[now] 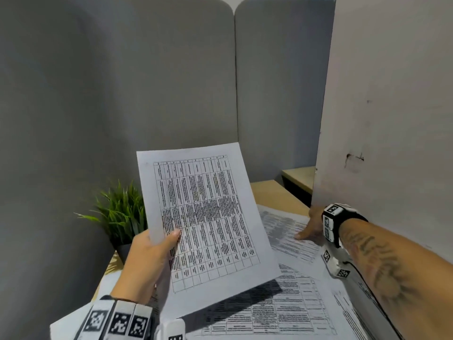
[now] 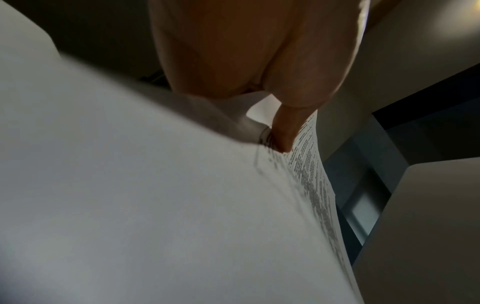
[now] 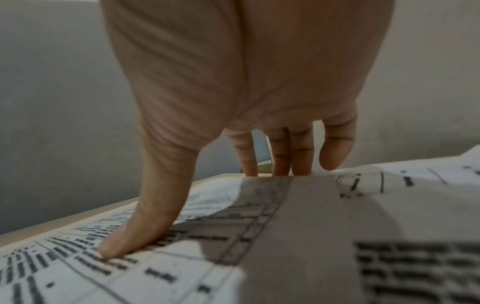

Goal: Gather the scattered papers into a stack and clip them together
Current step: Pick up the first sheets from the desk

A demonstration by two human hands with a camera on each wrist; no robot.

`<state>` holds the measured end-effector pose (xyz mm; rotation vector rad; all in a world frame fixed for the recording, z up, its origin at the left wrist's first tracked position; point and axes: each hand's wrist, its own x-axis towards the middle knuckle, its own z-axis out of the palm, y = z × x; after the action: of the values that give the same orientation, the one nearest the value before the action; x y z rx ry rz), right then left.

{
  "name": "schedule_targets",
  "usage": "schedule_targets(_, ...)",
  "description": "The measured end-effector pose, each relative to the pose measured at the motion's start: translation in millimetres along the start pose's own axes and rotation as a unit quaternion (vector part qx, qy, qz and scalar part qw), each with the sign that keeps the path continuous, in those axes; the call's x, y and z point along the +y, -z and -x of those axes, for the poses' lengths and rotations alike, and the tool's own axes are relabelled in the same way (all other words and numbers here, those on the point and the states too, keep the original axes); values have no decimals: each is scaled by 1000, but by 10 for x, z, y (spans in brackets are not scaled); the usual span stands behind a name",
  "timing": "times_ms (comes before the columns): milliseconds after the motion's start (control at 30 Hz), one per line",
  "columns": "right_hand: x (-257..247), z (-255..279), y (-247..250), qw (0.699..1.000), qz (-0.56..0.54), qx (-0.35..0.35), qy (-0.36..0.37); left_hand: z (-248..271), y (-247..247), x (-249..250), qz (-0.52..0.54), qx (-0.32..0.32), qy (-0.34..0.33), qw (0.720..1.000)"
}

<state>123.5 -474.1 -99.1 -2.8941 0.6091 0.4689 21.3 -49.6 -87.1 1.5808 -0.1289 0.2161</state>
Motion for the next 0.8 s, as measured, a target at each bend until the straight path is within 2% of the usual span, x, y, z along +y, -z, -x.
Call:
schedule_targets(67,90,-235,-88,1000,6,-2,7,-3,3,-12,6,-6,5,1000)
schedule_targets(133,98,-227,-75,999,-5,-30,14,-6,-9,-12,14,3,9,1000)
schedule_targets(233,89,-120,-23,999,-15,-15,33,17,-30,14,12,10,13,1000)
schedule_targets(433,114,184,25,994,-96,-48,10,43,-60,60,16,5,7,1000)
schedule_targets(533,111,361,49,999,-37,-5,-6,45,-70,56,7,2,2,1000)
schedule_targets(667,171,318,32,995,-35,92,22,36,-70,42,6,4,9,1000)
schedule_targets(733,161,285,57,983,-75,163,38,32,-55,24,4,4,12,1000)
schedule_targets(800,109,297,110,976,-103,171,84,14,-39,-3,16,5,21,1000)
